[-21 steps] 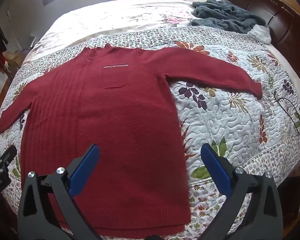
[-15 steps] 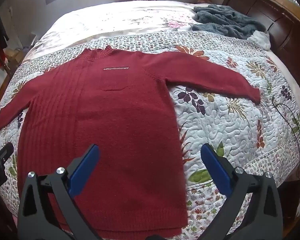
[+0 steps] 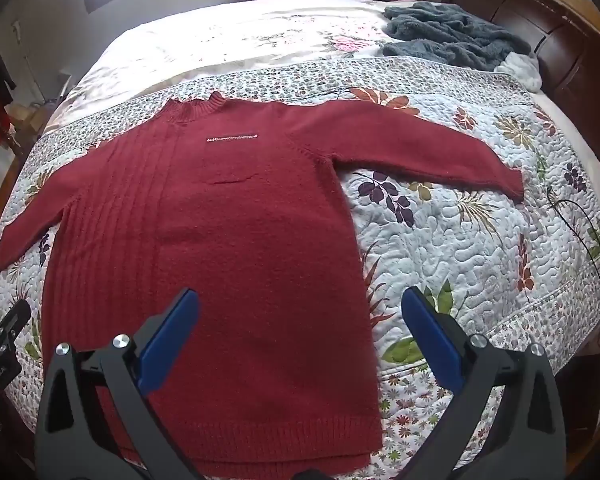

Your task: Fold small clothes

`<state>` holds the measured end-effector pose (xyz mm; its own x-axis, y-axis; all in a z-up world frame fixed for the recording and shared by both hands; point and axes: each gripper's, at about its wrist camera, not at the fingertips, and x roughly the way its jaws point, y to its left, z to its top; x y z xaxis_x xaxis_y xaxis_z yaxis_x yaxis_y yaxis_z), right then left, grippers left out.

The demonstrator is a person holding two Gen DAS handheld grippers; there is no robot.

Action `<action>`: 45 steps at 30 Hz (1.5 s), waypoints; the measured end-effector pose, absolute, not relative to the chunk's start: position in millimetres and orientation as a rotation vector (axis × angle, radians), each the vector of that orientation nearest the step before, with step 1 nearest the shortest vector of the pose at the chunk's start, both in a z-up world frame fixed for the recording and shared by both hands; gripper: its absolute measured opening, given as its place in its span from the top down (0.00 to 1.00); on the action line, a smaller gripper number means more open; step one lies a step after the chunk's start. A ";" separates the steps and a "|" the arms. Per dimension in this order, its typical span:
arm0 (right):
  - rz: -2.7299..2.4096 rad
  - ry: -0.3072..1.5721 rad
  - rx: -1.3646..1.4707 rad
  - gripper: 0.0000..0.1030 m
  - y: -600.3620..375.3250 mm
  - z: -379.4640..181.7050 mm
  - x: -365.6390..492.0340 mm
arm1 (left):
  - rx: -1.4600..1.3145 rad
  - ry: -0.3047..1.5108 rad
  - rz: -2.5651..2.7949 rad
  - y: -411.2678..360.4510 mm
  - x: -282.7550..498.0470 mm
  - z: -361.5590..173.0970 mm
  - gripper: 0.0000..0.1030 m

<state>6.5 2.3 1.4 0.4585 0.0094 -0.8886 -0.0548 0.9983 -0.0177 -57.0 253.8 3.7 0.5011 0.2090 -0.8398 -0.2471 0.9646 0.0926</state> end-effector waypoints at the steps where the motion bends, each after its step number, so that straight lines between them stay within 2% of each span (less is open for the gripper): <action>1: 0.038 1.094 -0.048 0.03 2.3 1.4 6.6 | -0.041 1.009 0.277 254.0 -56.8 3.9 0.04; 45: 0.042 1.091 -0.048 0.03 0.5 -0.9 7.1 | -0.010 0.997 0.308 255.5 -63.0 2.5 0.04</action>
<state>7.1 0.5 -0.9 0.4606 0.0108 -0.8876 -0.0581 0.9981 -0.0180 -63.0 255.5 2.5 0.5037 0.2504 -0.8268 -0.2591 0.9568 0.1320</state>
